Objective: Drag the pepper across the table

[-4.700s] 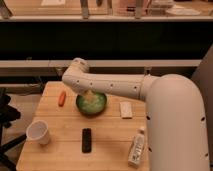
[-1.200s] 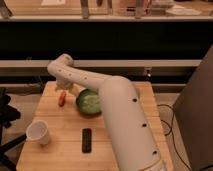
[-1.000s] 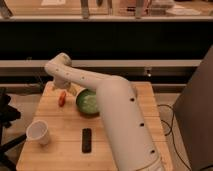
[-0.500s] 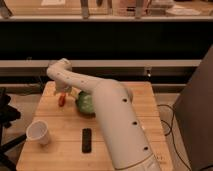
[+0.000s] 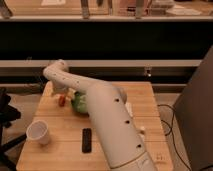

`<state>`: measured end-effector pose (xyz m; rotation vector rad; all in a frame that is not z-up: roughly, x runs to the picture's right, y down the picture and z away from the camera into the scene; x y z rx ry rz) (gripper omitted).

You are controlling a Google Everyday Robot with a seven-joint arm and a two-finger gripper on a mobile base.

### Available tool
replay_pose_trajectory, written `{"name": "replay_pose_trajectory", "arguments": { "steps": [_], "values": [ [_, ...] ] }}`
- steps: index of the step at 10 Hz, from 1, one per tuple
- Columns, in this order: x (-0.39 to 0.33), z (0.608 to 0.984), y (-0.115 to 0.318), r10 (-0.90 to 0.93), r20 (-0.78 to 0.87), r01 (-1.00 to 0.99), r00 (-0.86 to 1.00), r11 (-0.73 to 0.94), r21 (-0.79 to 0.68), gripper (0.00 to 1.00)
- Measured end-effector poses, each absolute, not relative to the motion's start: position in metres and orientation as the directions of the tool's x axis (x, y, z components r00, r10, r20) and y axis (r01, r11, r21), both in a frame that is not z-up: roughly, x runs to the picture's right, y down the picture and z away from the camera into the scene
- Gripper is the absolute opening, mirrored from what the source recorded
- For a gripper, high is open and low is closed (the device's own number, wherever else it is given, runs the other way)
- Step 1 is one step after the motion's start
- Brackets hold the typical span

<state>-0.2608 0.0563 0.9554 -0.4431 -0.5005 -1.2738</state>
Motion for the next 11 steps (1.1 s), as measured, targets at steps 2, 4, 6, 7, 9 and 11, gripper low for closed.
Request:
{"name": "replay_pose_trajectory", "arguments": {
  "steps": [2,4,6,7,9,11],
  "values": [
    [-0.253,0.952,0.049,-0.803,0.545,0.968,0.240,0.243,-0.067,0.80],
    [-0.243,0.935,0.028,-0.825,0.506,0.967,0.252,0.234,-0.099,0.80],
    [-0.240,0.919,0.003,-0.850,0.464,0.968,0.249,0.222,-0.114,0.80],
    [-0.242,0.915,-0.004,-0.857,0.453,0.970,0.245,0.219,-0.110,0.80],
    [-0.250,0.914,-0.010,-0.869,0.445,0.977,0.214,0.201,-0.079,0.80],
    [-0.261,0.915,-0.012,-0.877,0.446,0.982,0.181,0.188,-0.028,0.80]
  ]
}}
